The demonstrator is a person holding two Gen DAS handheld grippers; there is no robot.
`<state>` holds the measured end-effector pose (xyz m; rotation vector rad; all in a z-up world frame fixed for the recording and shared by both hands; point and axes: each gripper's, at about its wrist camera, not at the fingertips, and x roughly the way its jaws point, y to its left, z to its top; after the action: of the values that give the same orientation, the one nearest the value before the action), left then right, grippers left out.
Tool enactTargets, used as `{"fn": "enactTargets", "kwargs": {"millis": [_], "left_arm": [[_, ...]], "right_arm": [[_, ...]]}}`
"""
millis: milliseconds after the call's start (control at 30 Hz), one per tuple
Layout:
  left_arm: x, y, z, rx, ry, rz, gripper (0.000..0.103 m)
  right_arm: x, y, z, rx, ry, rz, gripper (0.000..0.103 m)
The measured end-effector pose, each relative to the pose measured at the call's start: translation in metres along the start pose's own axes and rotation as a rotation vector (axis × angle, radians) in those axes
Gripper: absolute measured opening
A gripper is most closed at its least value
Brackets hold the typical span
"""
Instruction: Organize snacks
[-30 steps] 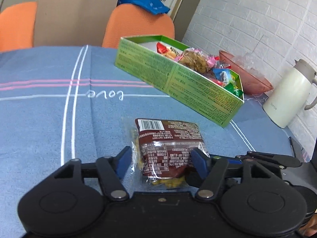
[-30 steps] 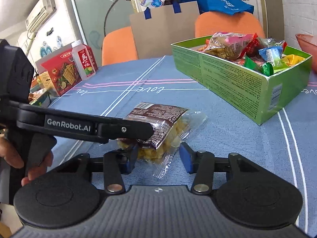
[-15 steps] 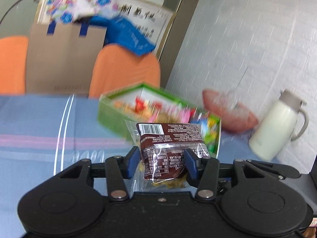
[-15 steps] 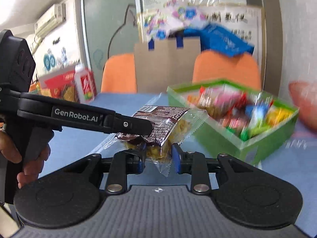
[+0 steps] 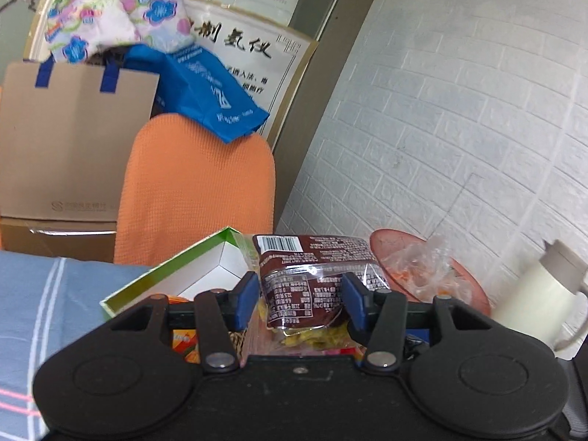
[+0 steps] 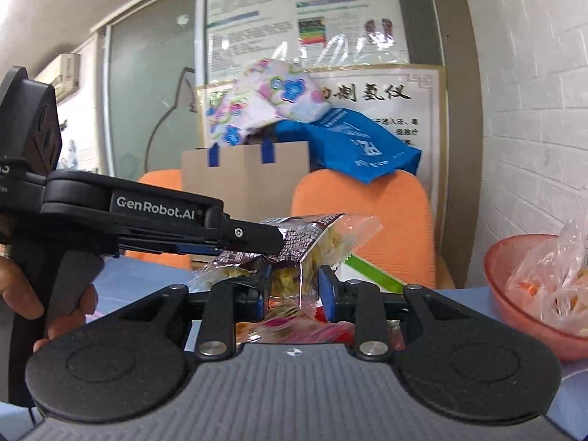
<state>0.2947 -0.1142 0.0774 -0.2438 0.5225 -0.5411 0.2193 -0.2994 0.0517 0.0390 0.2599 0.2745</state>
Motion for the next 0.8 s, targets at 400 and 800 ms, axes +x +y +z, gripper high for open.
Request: {"fn": "enactTargets", "kwargs": {"millis": [400,800], "left_arm": [[-0.023,0.007,-0.033,0.015,-0.013,0.104,0.103],[-0.160,-0.050,-0.064,0.081,-0.092,0.203,0.103]], "right_arm": [[-0.005,0.000,-0.029,-0.123,0.044,-0.072,0.103],[-0.136,0.047,-0.004,-0.023,0.053,-0.087,0.103]]}}
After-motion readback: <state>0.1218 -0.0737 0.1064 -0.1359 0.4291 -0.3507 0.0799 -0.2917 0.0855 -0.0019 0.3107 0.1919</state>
